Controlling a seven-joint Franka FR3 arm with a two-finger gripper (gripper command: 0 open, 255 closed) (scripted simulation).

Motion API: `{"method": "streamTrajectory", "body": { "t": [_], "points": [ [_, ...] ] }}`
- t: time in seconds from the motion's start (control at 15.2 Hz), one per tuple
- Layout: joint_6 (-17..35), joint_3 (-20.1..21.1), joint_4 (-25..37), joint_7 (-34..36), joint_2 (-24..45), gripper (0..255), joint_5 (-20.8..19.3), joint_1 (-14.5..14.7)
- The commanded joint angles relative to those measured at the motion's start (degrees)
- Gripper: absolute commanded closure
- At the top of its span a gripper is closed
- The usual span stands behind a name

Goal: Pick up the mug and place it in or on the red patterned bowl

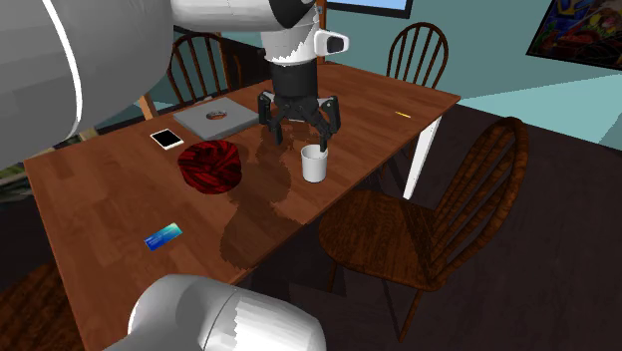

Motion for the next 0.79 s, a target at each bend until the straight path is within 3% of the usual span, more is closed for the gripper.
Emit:
{"method": "streamTrajectory", "body": {
  "t": [0.0, 0.73],
  "points": [
    [0.0, 0.0, 0.0, 0.0, 0.0, 0, 0.0, 0.0],
    [14.3, 3.7, 6.7, 4.4, 23.3, 0, 0.6, 0.4]
  ]
}}
